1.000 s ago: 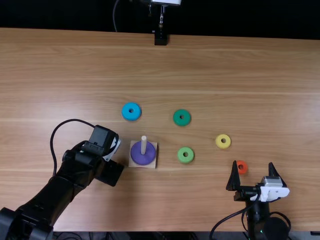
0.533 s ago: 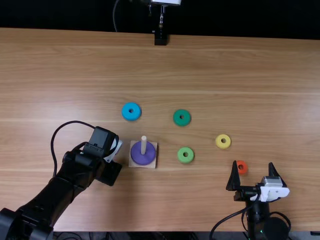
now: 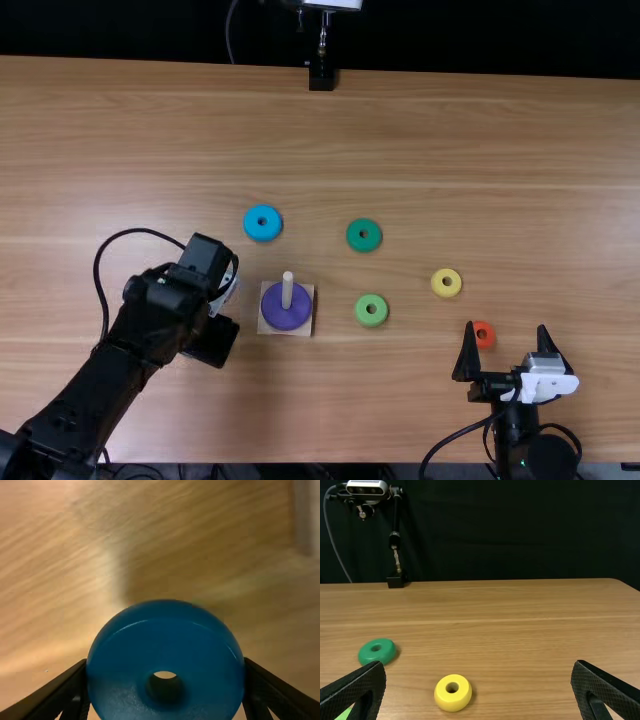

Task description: Build the Hanoi tower: stack the rings onto the peg from bottom to top in this color order: purple, dark blue, light blue, dark green, light green, yellow, orange.

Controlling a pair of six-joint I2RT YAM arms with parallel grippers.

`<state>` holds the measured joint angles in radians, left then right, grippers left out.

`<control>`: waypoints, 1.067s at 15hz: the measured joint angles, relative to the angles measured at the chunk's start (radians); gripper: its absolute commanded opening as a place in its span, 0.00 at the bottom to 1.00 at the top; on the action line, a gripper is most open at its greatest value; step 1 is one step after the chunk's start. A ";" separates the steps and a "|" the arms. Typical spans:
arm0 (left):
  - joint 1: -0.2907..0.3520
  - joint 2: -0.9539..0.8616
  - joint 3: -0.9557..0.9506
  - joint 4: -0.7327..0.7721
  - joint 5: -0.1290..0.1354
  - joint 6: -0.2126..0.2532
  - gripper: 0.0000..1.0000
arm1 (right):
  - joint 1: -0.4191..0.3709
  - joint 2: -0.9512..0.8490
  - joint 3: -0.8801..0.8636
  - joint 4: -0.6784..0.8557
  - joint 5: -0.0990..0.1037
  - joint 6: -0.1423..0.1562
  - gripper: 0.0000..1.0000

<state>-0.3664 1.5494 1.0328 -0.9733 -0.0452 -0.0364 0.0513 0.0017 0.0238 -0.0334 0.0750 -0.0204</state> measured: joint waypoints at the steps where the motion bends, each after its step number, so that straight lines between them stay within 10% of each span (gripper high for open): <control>1: 0.000 0.000 0.071 -0.060 0.000 -0.026 0.00 | 0.000 0.000 0.000 0.000 0.000 0.000 1.00; 16: -0.110 0.148 0.792 -0.455 -0.004 -0.206 0.00 | 0.000 0.000 0.000 0.000 0.000 0.000 1.00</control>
<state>-0.4767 1.6978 1.8252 -1.4284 -0.0494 -0.2428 0.0513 0.0013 0.0238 -0.0334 0.0750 -0.0204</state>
